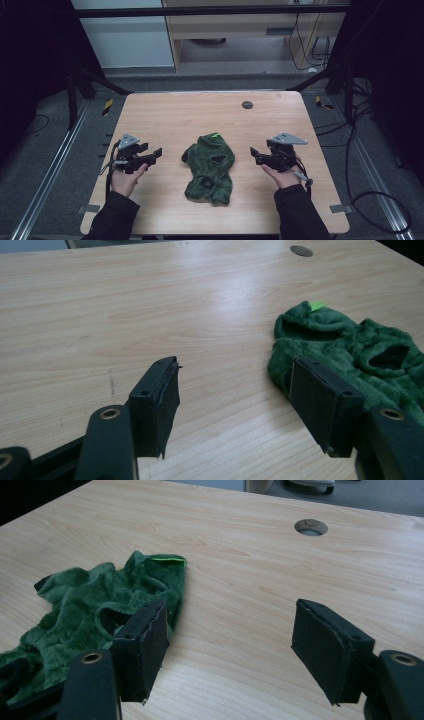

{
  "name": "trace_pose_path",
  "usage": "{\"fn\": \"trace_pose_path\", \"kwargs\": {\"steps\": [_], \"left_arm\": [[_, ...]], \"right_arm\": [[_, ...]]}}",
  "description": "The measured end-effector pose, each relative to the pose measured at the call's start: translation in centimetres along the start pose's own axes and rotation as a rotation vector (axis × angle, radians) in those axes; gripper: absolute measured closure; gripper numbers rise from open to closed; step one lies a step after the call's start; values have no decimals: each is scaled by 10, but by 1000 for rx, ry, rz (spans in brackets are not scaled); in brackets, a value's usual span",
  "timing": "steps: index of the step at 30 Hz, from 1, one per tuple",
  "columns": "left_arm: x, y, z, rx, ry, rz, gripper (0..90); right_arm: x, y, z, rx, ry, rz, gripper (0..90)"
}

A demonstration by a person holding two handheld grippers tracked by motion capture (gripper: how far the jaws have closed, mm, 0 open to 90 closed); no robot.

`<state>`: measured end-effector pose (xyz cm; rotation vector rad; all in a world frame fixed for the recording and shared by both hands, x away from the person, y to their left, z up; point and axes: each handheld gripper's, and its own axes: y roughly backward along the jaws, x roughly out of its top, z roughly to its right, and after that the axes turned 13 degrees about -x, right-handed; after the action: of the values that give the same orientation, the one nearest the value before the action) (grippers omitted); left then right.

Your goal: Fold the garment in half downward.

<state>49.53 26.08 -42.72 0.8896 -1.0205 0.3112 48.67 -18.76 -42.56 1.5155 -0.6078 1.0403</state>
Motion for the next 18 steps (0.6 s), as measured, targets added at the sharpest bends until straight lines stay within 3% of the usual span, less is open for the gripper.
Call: {"fn": "trace_pose_path", "kwargs": {"steps": [18], "left_arm": [[23,-35,18,-32,-36,-24,362]], "right_arm": [[22,-26,-19,33,10,-13,319]]}}
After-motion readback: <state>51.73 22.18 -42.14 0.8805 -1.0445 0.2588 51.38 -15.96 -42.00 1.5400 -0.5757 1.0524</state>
